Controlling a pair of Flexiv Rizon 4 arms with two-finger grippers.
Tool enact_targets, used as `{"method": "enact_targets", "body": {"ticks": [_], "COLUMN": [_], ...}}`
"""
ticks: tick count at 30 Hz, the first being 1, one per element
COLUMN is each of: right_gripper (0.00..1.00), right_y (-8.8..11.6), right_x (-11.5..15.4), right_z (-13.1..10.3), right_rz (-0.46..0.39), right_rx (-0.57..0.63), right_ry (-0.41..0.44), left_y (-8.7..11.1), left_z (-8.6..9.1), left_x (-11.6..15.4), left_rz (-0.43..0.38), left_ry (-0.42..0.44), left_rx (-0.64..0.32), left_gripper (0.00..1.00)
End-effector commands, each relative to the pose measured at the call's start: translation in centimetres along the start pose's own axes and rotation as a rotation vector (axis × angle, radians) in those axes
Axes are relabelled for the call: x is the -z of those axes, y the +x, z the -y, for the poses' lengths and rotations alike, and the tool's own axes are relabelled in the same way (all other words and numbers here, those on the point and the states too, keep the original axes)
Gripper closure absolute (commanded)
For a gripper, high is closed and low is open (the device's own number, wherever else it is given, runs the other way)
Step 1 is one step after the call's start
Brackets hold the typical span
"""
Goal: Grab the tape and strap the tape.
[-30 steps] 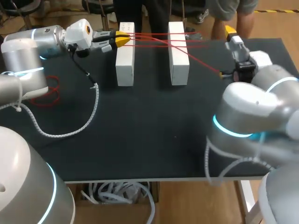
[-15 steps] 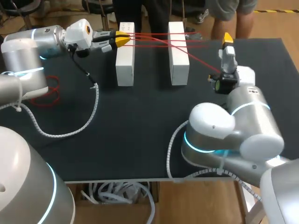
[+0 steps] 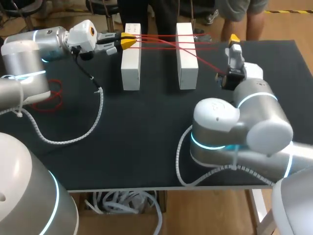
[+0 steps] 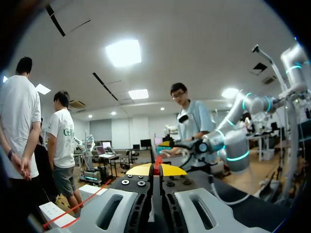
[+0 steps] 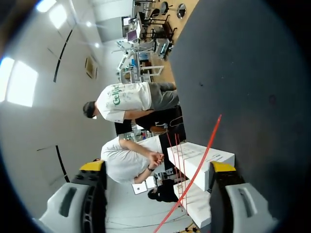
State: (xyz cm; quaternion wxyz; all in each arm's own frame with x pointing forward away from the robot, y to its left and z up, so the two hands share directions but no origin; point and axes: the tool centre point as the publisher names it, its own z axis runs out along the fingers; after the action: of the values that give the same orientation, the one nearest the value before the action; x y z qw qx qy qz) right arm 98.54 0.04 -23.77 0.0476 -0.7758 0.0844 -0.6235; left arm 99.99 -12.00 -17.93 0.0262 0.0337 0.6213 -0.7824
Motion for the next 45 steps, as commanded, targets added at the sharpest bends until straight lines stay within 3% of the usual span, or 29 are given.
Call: {"method": "enact_targets", "body": {"ticks": [1, 8, 9, 10, 11, 19, 24, 26, 28, 45], "right_gripper": [0.56, 0.49, 0.41, 0.25, 0.2, 0.04, 0.04, 0.15, 0.17, 0.16], "right_y": [0.3, 0.0, 0.0, 0.0, 0.1, -1.2, -2.0, -2.1, -2.2, -1.5], "right_x": [-1.1, -1.1, -1.0, -0.4, 0.0, 1.9, 1.1, 0.7, 0.3, -1.0], "right_z": [-0.3, -0.4, -0.5, -0.6, -0.6, -1.0, -0.6, -0.3, 0.0, 0.6], "right_rz": [0.047, 0.059, 0.058, 0.066, 0.073, 0.111, 0.115, 0.115, 0.118, 0.082], "right_rx": [0.009, 0.028, 0.033, 0.035, 0.037, 0.057, 0.061, 0.056, 0.046, 0.008], "right_ry": [0.011, 0.031, 0.04, 0.054, 0.065, 0.105, 0.099, 0.093, 0.084, 0.055], "left_y": [-0.1, -0.1, -0.1, -0.1, -0.1, -0.1, -0.1, -0.1, -0.1, -0.1], "left_z": [-0.1, -0.1, -0.1, -0.1, -0.1, -0.1, -0.1, -0.1, -0.1, -0.1], "left_x": [0.0, 0.0, 0.0, 0.0, 0.0, 0.0, 0.0, 0.0, 0.0, 0.0], "left_rz": [-0.002, -0.002, -0.002, -0.002, -0.002, -0.002, -0.002, -0.002, -0.002, -0.002], "left_ry": [0.001, 0.001, 0.001, 0.001, 0.001, 0.001, 0.001, 0.001, 0.001, 0.001], "left_rx": [0.0, 0.0, 0.0, 0.0, 0.0, 0.0, 0.0, 0.0, 0.0, 0.0], "left_gripper": [1.0, 1.0, 1.0, 1.0, 1.0, 1.0, 1.0, 1.0, 1.0, 1.0]}}
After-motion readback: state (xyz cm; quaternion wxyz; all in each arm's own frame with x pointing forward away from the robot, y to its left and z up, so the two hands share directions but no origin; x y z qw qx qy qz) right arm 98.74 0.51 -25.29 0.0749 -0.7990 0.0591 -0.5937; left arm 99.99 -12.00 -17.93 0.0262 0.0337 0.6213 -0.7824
